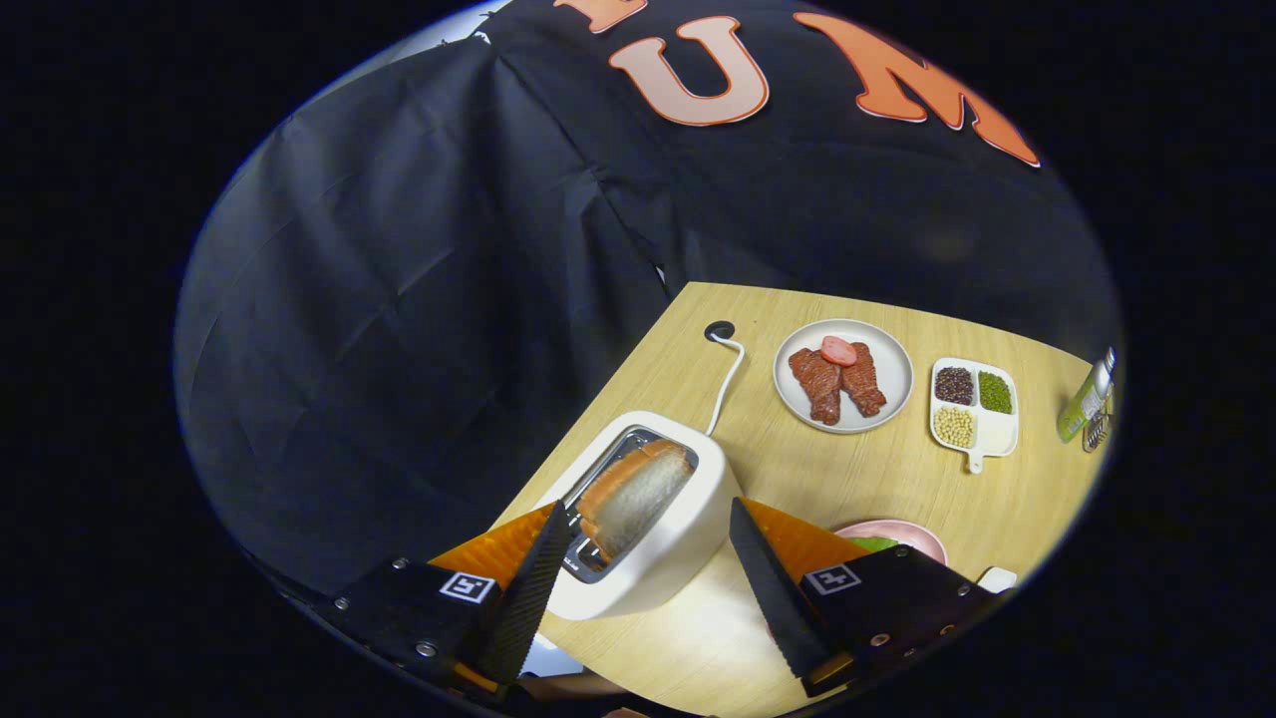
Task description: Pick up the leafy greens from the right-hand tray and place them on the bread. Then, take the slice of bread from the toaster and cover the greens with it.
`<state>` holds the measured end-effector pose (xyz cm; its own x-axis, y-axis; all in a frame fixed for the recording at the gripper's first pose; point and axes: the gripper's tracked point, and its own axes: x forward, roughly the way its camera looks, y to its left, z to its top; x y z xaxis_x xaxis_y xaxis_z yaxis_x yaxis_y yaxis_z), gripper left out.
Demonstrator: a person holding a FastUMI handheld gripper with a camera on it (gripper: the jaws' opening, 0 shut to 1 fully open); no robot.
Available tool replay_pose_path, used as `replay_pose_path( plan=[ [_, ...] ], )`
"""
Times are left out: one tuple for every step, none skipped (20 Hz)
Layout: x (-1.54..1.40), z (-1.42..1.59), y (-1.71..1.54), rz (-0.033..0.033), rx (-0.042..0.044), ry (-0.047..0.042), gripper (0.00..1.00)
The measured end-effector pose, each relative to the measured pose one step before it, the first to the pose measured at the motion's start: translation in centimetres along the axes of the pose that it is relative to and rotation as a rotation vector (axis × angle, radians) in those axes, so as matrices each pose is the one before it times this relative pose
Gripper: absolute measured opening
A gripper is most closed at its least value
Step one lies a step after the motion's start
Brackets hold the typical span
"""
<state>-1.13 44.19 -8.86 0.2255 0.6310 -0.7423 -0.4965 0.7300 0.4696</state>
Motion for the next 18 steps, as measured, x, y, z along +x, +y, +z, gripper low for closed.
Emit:
replay_pose_path(
  plan=[
    [0.507, 0.247, 0.426, 0.00225, 0.00391, 0.01002, 0.96],
    [0.546, 0.158, 0.236, -0.00505, -0.00162, 0.01723, 0.96],
    [0.66, -0.017, 0.113, -0.00555, 0.00015, 0.01841, 0.96],
    [0.573, -0.044, 0.043, -0.00827, 0.0035, 0.0217, 0.95],
    [0.579, -0.101, 0.176, -0.00474, 0.00915, 0.01933, 0.96],
    [0.761, -0.075, 0.102, 0.00066, 0.0135, 0.02337, 0.96],
    [0.46, -0.114, 0.264, 0.00558, 0.01347, 0.01859, 0.93],
    [0.511, 0.073, 0.107, 0.00088, 0.01174, 0.01531, 0.92],
    [0.497, -0.017, -0.288, -0.00916, 0.00693, 0.00972, 0.88],
    [0.475, 0.106, -0.259, -0.01003, 0.0021, 0.00628, 0.86],
    [0.281, -0.075, -0.199, -0.0089, 0.00547, 0.00733, 0.83],
    [0.213, -0.137, -0.219, -0.00649, 0.00605, 0.01096, 0.81],
    [0.198, -0.121, -0.28, -0.00833, 0.00622, 0.00426, 0.75],
    [0.165, -0.15, -0.429, -0.00491, 0.00291, 0.01011, 0.69],
    [-0.003, -0.065, -0.265, -0.00691, 0.01066, 0.00127, 0.64],
    [-0.199, 0.21, -0.008, 0.00877, 0.01271, -0.00737, 0.6],
    [-0.486, 0.167, -0.012, 0.00218, 0.00983, -0.01109, 0.47],
    [-0.459, 0.218, -0.351, -0.00525, 0.00293, -0.01643, 0.4]
  ],
)
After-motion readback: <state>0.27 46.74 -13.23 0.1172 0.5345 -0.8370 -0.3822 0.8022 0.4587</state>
